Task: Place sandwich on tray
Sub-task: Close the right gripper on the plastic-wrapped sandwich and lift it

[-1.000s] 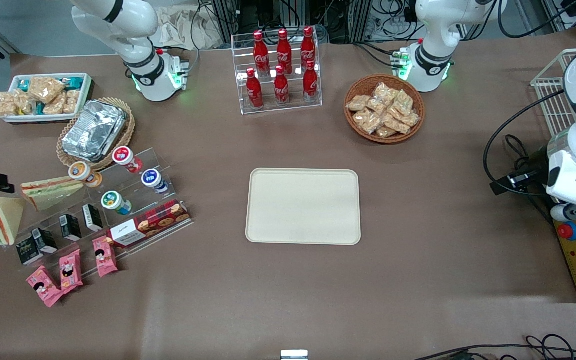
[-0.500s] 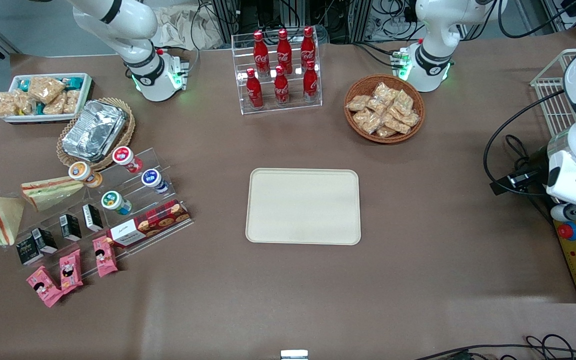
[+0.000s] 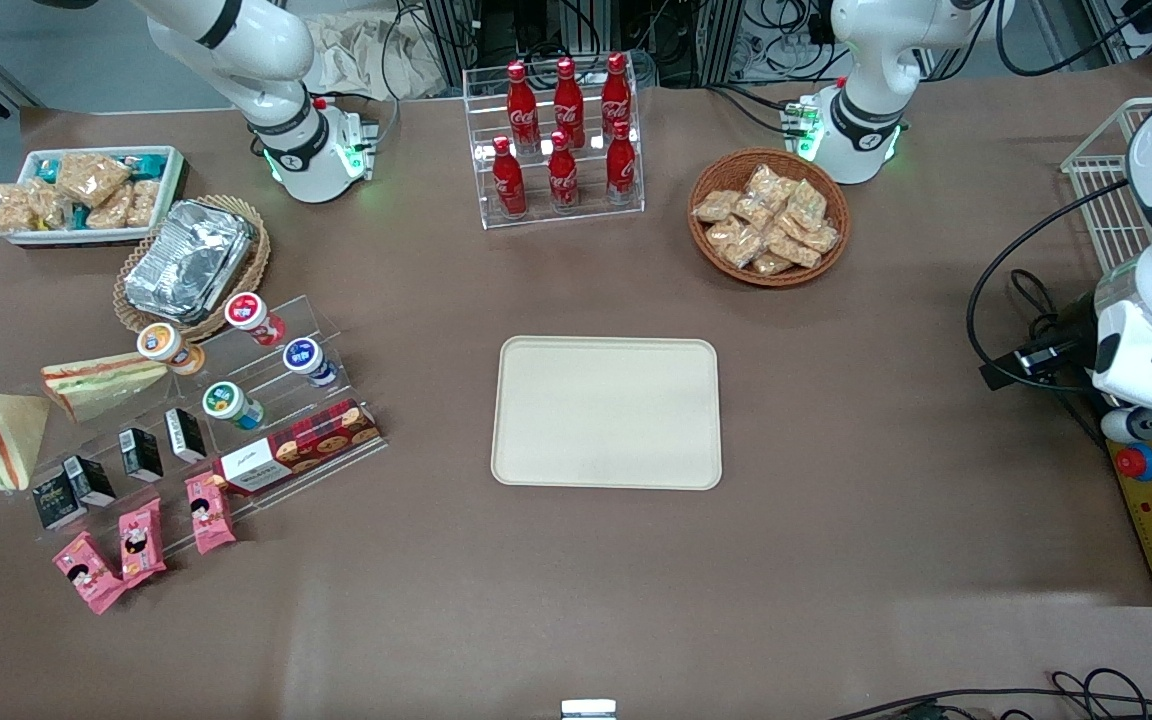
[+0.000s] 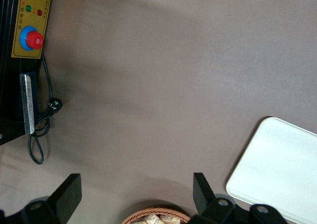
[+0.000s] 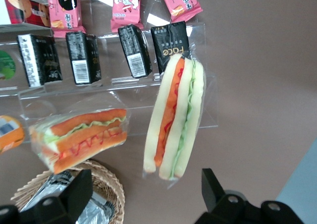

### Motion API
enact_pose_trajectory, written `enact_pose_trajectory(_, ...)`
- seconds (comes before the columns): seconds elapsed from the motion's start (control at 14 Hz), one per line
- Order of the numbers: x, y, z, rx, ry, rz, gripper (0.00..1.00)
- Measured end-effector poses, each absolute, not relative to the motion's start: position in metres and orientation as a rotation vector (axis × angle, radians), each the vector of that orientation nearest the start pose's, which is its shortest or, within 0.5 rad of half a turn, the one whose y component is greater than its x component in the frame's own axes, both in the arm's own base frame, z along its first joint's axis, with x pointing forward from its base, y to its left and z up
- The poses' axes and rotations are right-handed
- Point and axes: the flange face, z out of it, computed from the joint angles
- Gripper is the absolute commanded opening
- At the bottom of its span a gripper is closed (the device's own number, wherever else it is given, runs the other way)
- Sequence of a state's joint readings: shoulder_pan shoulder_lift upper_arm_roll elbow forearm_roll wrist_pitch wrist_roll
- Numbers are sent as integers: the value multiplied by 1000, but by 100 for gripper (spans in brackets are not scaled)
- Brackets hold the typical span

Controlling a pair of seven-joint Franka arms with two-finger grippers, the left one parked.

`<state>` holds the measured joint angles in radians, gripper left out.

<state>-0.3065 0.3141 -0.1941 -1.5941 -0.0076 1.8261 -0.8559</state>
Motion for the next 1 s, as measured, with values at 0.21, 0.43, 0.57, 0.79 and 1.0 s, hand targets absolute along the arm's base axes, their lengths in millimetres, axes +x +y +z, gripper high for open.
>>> enact_pose_trajectory(0.21,570,-309,426,-3105,-552,147,98)
enact_pose_trajectory(0.43,567,-314,410,-3108,-540,149,98)
enact_pose_trajectory(0.57,564,-316,402,-3109,-532,143,98)
enact_pose_trajectory(0.79,561,-316,386,-3111,-527,134,98)
enact_pose_trajectory(1.0,561,-316,377,-3111,-525,128,96)
